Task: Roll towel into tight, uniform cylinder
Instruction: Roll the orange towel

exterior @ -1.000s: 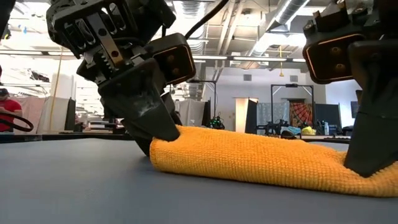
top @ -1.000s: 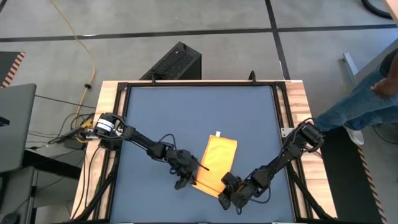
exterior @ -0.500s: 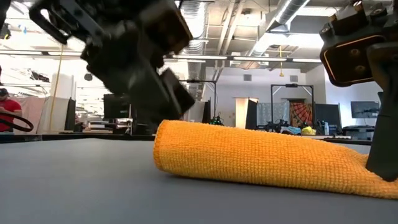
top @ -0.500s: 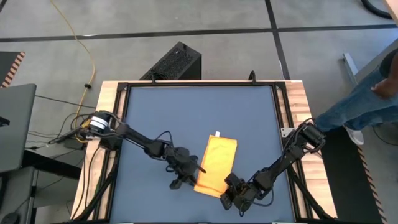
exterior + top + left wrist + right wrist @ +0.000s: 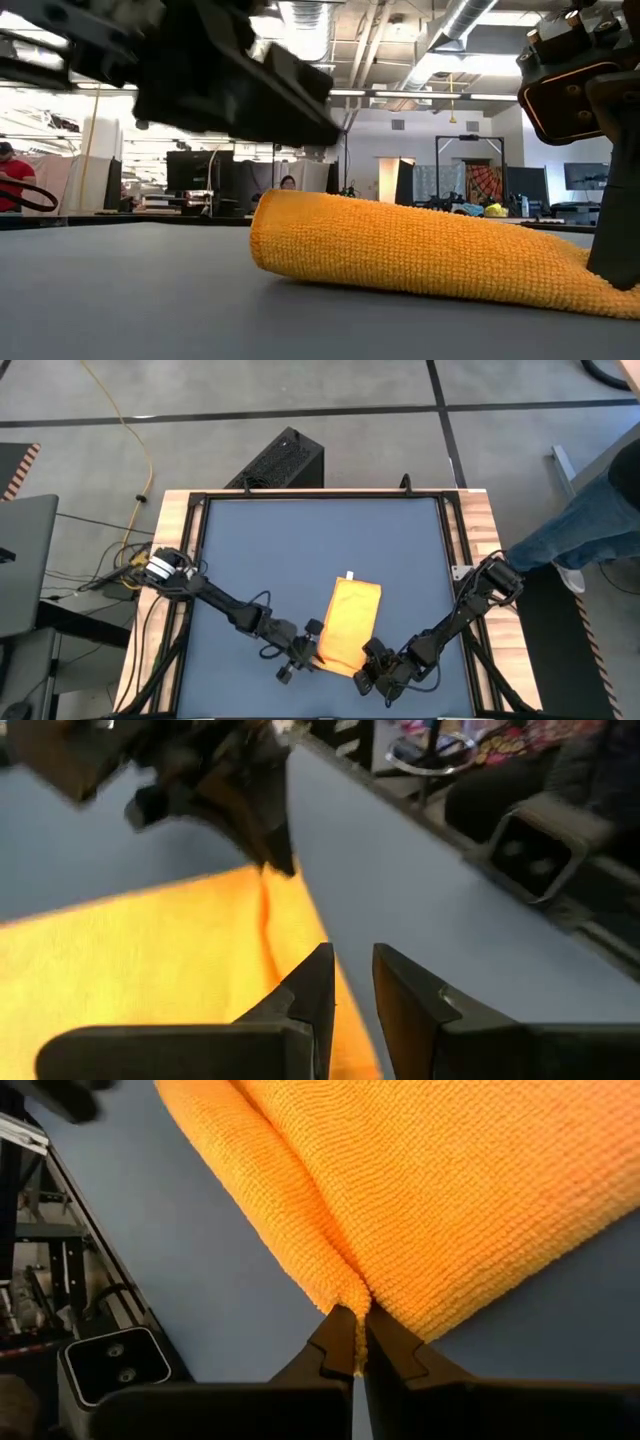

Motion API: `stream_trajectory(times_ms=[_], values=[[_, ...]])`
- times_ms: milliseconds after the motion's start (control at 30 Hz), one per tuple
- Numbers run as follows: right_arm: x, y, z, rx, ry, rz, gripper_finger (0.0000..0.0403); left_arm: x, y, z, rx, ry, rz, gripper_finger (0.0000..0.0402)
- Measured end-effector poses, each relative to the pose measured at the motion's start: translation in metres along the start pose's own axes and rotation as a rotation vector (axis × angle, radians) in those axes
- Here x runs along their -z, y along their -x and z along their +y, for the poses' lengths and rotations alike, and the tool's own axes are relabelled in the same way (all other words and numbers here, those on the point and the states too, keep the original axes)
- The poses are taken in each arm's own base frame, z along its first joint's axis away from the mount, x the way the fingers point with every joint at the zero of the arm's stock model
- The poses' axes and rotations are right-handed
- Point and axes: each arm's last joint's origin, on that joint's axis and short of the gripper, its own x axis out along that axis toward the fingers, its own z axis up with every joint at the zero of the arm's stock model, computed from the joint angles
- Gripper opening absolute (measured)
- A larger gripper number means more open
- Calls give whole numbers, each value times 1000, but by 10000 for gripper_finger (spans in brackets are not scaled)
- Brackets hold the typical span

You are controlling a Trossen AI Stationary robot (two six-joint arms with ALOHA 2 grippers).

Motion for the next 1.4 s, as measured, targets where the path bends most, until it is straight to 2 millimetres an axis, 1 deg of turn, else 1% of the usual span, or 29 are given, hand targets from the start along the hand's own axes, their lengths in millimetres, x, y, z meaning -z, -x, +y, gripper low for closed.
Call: stream_trajectory(times_ms=[100,233,400,1100,1300,1400], values=[[0,0,0,0,-11,-4,27,1,-12,7,-6,28,12,62],[0,0,0,3,-19,-6,27,-2,-19,11,-10,23,5,62],[0,0,0,3,-27,-8,27,-1,-19,13,-14,22,25,61],[-1,0,-1,4,-35,-10,27,-2,-19,18,-38,36,-2,61],[-1,-1,-1,5,-28,-11,27,-2,-19,16,-17,47,0,61],[-3,-1,-1,6,-31,-14,27,1,-19,13,2,49,35,61]])
